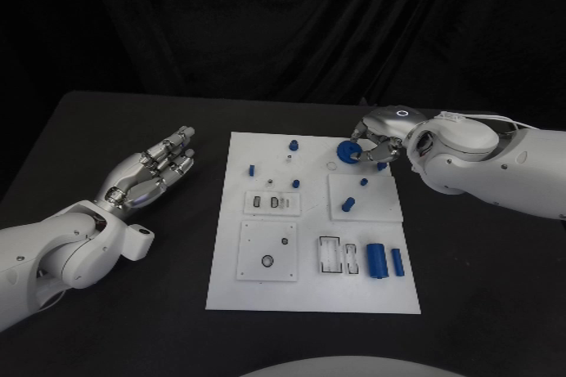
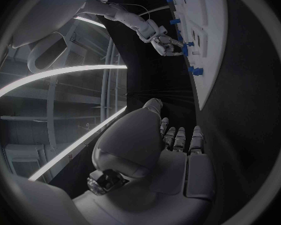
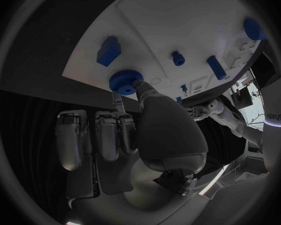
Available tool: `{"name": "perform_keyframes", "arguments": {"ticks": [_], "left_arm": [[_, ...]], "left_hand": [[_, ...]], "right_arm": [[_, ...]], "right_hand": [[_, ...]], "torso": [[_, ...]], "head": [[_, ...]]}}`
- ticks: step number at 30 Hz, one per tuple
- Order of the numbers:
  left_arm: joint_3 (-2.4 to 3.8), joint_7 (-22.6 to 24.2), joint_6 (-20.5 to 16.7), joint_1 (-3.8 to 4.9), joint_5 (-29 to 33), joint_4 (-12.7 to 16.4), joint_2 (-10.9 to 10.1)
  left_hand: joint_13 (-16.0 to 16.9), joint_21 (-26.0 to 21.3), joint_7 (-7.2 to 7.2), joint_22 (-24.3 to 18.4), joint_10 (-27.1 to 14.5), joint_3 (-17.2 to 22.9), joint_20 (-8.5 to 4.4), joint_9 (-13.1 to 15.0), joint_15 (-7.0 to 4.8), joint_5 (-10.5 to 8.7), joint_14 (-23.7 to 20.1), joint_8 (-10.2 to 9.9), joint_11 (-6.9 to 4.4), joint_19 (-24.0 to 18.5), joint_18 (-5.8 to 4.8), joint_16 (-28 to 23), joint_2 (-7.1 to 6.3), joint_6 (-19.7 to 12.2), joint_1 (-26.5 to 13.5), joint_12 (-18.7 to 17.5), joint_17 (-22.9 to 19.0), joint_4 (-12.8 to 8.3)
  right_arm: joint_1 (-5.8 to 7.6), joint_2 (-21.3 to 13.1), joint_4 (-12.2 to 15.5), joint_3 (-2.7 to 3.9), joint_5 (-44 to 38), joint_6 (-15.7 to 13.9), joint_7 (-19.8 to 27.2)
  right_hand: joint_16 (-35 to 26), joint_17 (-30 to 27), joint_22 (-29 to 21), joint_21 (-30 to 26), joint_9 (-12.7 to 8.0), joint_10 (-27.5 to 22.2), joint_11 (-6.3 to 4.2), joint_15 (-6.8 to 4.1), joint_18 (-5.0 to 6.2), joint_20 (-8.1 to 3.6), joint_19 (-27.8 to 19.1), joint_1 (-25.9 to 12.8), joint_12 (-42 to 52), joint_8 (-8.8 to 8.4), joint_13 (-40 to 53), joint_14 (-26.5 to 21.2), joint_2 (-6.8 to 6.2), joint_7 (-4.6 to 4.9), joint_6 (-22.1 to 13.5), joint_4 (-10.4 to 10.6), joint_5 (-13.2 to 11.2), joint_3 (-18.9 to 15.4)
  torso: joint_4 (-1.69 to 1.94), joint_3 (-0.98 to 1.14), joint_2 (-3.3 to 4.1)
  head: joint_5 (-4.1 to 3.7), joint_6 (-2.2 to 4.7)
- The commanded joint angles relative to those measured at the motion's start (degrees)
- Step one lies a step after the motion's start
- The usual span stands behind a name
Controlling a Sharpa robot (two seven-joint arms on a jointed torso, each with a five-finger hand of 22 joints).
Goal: Assemble the parts on the task board
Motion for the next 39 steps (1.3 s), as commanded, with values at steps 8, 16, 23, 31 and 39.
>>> {"name": "perform_keyframes", "arguments": {"ticks": [8, 16, 23, 31, 39], "left_arm": [[0.04, 7.9, 0.8, -0.01, 0.0, 0.2, -0.5], [0.04, 8.2, 1.1, -0.01, 0.0, 0.1, -0.3], [0.04, 8.3, 1.4, -0.01, 0.0, 0.0, 0.0], [0.04, 8.2, 1.6, -0.02, 0.0, -0.2, 0.2], [0.04, 8.0, 1.8, -0.02, 0.0, -0.2, 0.4]], "left_hand": [[0.0, -0.3, 0.06, -0.1, 0.3, 0.7, 1.01, 0.0, 0.81, 0.47, 0.0, 0.2, 0.59, 0.0, 0.31, -0.2, -0.11, 0.5, -0.4, -0.1, -0.1, -0.3], [0.0, -0.3, -0.37, -0.1, 0.4, 0.8, 1.13, 0.0, 0.96, 0.46, 0.0, 0.1, 0.86, 0.0, 0.36, -0.2, -0.15, 0.3, -0.3, -0.1, -0.1, -0.4], [0.0, -0.3, -0.96, -0.1, 0.4, 1.0, 1.18, 0.0, 1.14, 0.40, 0.0, 0.2, 0.94, 0.0, 0.30, -0.2, -0.17, 0.6, -0.3, -0.1, -0.1, -0.4], [0.0, -0.3, -1.09, -0.1, 0.3, 1.0, 1.19, 0.0, 1.18, 0.24, 0.0, 0.1, 1.01, 0.0, 0.27, -0.2, -0.19, 0.5, -0.3, -0.1, -0.1, -0.4], [0.0, -0.3, -1.11, -0.1, 0.4, 1.0, 1.19, 0.0, 1.22, -0.09, 0.0, 0.1, 1.08, 0.0, 0.23, -0.2, -0.24, 0.4, -0.3, -0.1, -0.1, -0.4]], "right_arm": [[-0.33, -1.5, 3.0, -0.32, -1.8, -4.3, 0.6], [0.86, -0.7, 6.1, -0.29, -2.0, -5.2, 0.6], [1.36, 2.1, 6.0, -0.27, -2.1, -4.7, 1.0], [1.46, 5.8, 4.0, -0.27, -2.2, -3.5, 1.4], [1.43, 8.8, 2.2, -0.27, -2.2, -2.2, 1.6]], "right_hand": [[0.2, 15.1, 15.1, 0.3, 5.1, 6.0, -0.60, -0.67, -0.43, -0.79, 6.0, -0.9, 0.1, 0.69, 15.1, 6.1, -1.00, -2.98, 4.2, -0.6, 6.9, 1.5], [0.2, 15.1, 15.1, 0.3, 5.5, 6.0, -0.53, -0.62, -0.43, -0.76, 6.0, -1.9, 0.1, 0.25, 15.1, 6.1, -1.22, -2.88, 4.0, -0.2, 8.6, 2.0], [0.2, 15.1, 15.1, 0.3, 5.5, 6.0, -0.46, -0.57, -0.43, -0.72, 6.0, -2.6, 0.1, -0.19, 15.1, 6.1, -1.29, -2.81, 3.7, 0.1, 8.6, 2.4], [0.2, 15.1, 15.1, 0.3, 5.5, 6.0, -0.28, -0.42, -0.43, -0.60, 6.0, -3.2, 0.1, -1.14, 15.1, 6.1, -1.44, -2.57, 2.9, 0.2, 7.0, 2.8], [0.2, 15.1, 15.1, 0.3, 5.4, 6.0, -0.11, -0.27, -0.43, -0.47, 6.0, -3.4, 0.1, -1.71, 15.1, 6.1, -1.41, -2.39, 2.5, 0.1, 5.5, 3.2]], "torso": [[-0.03, 0.00, -0.01], [-0.05, 0.01, -0.02], [0.08, -0.10, 0.02], [0.04, 0.06, 0.02], [0.01, -0.01, 0.02]], "head": [[1.17, -0.30], [0.95, -0.53], [0.78, -0.50], [0.44, -0.71], [0.43, -0.73]]}}
